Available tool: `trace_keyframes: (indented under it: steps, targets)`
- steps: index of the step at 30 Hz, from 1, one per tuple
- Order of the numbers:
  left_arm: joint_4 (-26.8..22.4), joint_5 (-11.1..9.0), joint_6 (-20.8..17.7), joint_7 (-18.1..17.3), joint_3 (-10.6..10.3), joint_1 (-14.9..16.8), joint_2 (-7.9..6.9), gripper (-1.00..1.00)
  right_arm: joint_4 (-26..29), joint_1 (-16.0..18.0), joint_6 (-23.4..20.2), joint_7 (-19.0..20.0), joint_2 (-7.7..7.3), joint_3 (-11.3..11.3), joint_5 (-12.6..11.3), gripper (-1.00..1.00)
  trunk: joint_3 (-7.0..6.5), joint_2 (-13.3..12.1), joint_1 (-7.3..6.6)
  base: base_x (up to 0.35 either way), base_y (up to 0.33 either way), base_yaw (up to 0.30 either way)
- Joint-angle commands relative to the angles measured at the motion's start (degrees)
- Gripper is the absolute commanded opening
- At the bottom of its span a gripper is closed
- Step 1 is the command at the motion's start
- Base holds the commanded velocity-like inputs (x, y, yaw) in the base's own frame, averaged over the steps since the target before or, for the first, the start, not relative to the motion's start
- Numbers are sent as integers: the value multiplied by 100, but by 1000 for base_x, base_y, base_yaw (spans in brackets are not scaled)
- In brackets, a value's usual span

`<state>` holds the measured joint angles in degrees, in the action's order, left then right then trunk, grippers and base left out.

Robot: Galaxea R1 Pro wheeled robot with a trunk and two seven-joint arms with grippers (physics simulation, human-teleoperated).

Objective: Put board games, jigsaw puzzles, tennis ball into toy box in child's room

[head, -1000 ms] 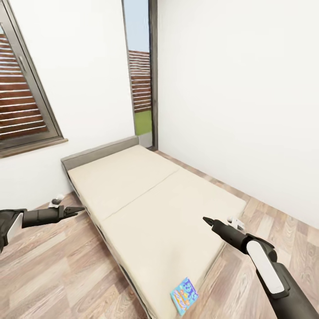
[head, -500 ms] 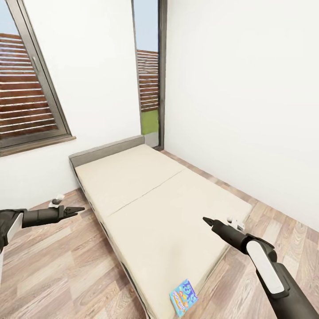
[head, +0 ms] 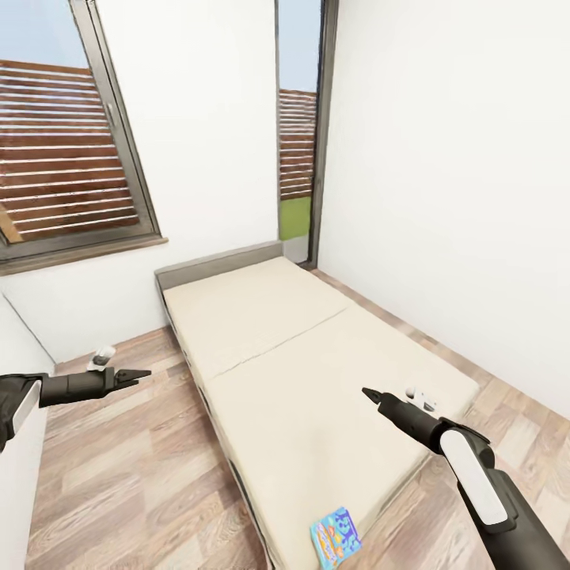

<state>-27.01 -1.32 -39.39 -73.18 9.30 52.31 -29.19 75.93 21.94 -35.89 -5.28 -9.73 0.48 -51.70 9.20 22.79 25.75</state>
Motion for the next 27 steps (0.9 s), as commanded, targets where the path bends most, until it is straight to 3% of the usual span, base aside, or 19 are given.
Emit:
trace_keyframes:
  steps: [1,27]
  targets:
    - [2,-8,-60,-13,4,7,1,100,10,3,-15,-55,-6,5,-59,100,12,13,4,0,-99,284]
    - [-6,-8,-60,-14,1,7,1,100,19,3,-15,-52,-3,14,-59,100,-14,13,4,0,-276,285]
